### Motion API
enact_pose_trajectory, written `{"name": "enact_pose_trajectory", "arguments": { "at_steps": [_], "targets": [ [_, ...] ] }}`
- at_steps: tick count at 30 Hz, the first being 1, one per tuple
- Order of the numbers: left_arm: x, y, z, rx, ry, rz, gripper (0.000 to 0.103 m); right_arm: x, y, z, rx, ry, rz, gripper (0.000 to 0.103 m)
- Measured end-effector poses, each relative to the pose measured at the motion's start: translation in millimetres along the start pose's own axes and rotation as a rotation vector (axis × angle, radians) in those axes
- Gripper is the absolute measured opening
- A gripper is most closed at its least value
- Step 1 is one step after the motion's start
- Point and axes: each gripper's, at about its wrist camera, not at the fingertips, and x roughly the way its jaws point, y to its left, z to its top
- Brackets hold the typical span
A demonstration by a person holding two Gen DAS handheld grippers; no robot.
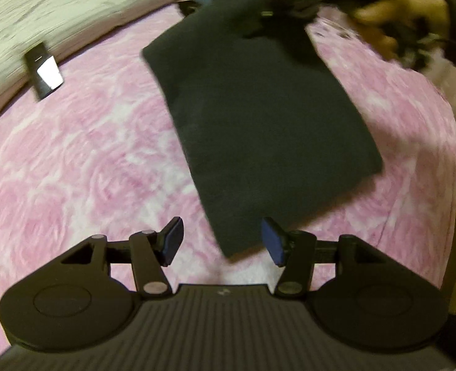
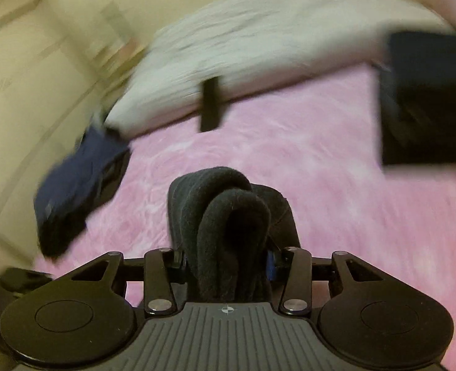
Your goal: Fold clothes
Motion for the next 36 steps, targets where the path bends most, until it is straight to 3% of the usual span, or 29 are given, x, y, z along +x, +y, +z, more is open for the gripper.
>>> {"name": "enact_pose_trajectory", "arguments": {
  "at_steps": [2, 5, 7, 9, 10, 11, 14, 17, 22, 25, 27, 28, 29, 32, 36],
  "targets": [
    [-4, 4, -6, -0.042, 0.0, 0.022, 0.052, 33, 4, 19, -0.076, 0.036, -0.034, 0.049],
    [-9, 9, -12, -0.082, 0.002, 0.043, 0.052, 53, 5, 24, -0.09, 0.021, -0.155, 0.054],
    [-9, 12, -14, -0.084, -0.001, 0.046, 0.052, 37, 2, 11, -0.01, -0.012, -0.181, 0.055],
    [-8, 15, -12, -0.065, -0.008, 0.045, 0.052, 17, -2, -4, 0.084, -0.048, -0.198, 0.07],
    [-6, 16, -11, -0.058, -0.011, 0.04, 0.052, -1, -2, -21, 0.152, -0.08, -0.206, 0.094],
    [-4, 17, -10, -0.052, -0.013, 0.034, 0.052, -18, -1, -44, 0.241, -0.107, -0.205, 0.1],
    [5, 17, -1, -0.023, -0.01, 0.015, 0.052, -61, 2, -120, 0.539, -0.16, -0.196, 0.1],
    [13, 14, 8, 0.026, 0.001, -0.003, 0.053, -70, 7, -190, 0.839, -0.184, -0.204, 0.1],
    [20, 5, 17, 0.129, 0.038, -0.005, 0.054, -29, 9, -240, 1.14, -0.332, -0.16, 0.099],
    [21, 3, 18, 0.132, 0.053, -0.018, 0.054, 2, 12, -248, 1.224, -0.417, -0.155, 0.087],
    [21, 5, 18, 0.112, 0.06, -0.029, 0.054, 10, 12, -245, 1.209, -0.464, -0.176, 0.085],
    [21, 5, 18, 0.106, 0.063, -0.031, 0.054, 12, 8, -243, 1.212, -0.471, -0.169, 0.072],
    [21, 5, 18, 0.105, 0.063, -0.03, 0.054, 13, 1, -242, 1.22, -0.471, -0.154, 0.051],
    [21, 5, 19, 0.1, 0.063, -0.03, 0.054, 5, -26, -236, 1.26, -0.389, -0.09, 0.027],
    [13, 1, 24, 0.115, 0.034, -0.04, 0.054, -50, -59, -206, 1.132, -0.251, -0.064, 0.026]
  ]
}}
